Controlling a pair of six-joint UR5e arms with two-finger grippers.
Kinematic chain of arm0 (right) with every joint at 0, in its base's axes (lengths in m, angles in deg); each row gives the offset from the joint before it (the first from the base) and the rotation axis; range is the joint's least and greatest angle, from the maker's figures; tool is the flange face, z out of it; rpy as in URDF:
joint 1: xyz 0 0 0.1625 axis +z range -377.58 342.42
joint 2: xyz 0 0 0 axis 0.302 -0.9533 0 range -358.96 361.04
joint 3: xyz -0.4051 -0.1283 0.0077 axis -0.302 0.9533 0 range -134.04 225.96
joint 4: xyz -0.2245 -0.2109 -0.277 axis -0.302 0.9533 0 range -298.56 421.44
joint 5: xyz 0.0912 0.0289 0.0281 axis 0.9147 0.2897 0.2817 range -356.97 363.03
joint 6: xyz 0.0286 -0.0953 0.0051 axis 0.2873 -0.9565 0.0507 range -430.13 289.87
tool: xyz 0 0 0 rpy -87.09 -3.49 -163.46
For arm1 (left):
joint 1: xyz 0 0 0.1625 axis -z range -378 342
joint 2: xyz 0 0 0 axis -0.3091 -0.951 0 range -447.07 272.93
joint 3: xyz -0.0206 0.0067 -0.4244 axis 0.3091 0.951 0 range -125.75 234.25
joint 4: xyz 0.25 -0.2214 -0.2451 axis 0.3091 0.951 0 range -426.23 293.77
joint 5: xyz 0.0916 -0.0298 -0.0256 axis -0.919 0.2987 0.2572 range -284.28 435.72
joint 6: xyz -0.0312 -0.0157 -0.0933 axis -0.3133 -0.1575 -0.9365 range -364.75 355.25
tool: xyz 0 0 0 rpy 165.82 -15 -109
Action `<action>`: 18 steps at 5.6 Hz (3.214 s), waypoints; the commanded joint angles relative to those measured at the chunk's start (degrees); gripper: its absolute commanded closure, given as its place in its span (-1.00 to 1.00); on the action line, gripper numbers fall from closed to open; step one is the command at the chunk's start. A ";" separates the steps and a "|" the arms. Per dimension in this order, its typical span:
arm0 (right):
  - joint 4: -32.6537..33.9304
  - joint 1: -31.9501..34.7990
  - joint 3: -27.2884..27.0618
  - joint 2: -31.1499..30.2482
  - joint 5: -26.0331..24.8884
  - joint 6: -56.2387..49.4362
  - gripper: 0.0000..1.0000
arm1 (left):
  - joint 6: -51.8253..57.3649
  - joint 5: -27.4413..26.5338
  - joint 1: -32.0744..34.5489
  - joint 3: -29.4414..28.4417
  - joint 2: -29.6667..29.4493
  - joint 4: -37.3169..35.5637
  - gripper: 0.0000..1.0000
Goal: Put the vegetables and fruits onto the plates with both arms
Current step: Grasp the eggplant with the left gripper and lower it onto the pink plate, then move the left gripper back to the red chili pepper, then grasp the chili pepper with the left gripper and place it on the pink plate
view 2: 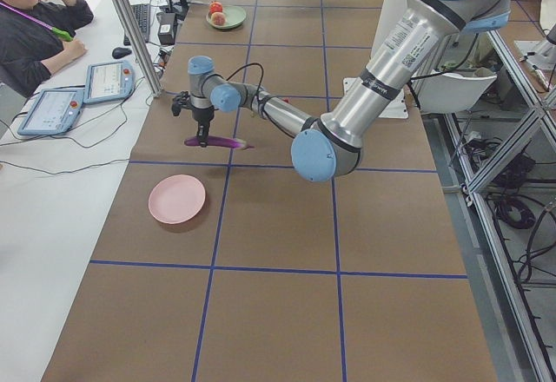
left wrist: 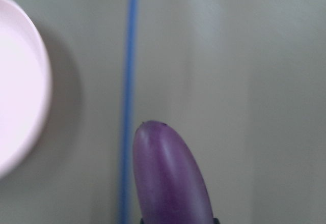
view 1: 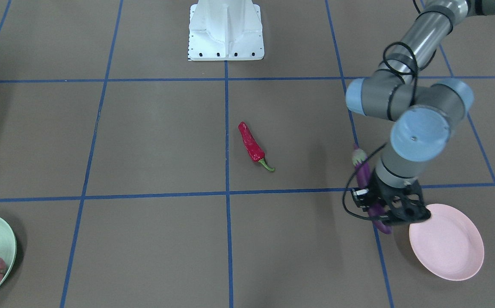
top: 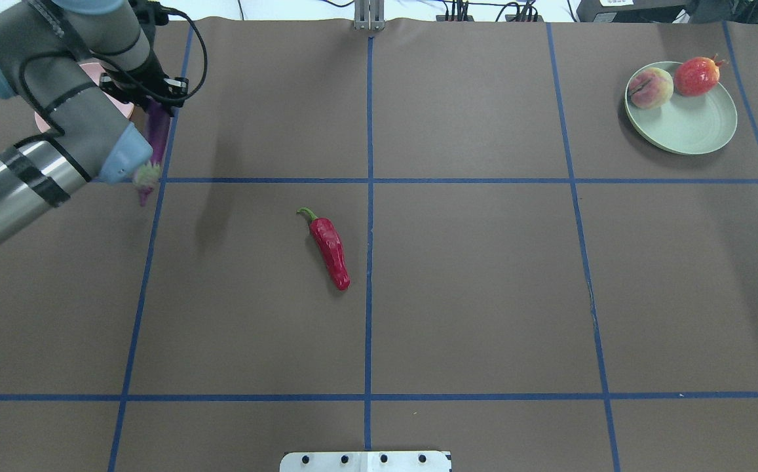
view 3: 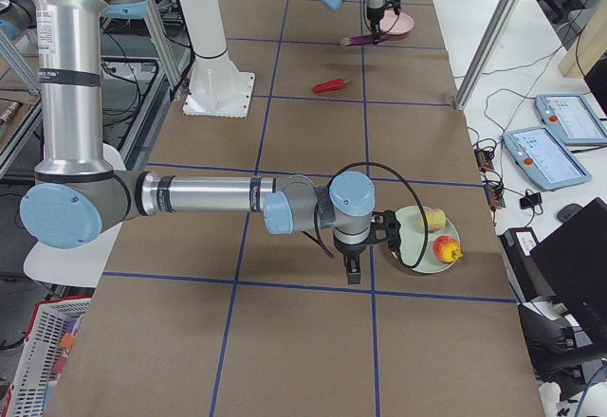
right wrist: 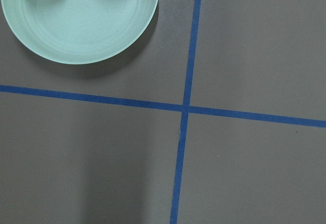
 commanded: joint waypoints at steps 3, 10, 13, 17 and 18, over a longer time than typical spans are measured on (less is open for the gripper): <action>0.07 0.00 -0.79 -0.58 -0.09 0.00 -0.99 | 14.67 -5.94 4.20 -24.73 -5.09 13.06 1.00; 0.07 0.00 -0.88 -0.41 0.00 0.09 -0.98 | -29.34 2.74 -8.07 0.59 -5.36 13.51 -1.00; 0.07 0.00 -0.88 -0.49 0.00 0.00 -0.99 | -47.85 -4.27 -22.31 4.49 -6.15 8.19 -1.00; 0.07 0.00 -0.88 -0.58 0.00 0.09 -0.99 | -50.70 -7.54 -29.46 10.49 -6.15 -1.43 0.43; 0.07 0.00 -0.88 -0.58 0.00 0.09 -0.99 | -50.61 -7.54 -29.47 10.75 -6.15 -1.52 0.99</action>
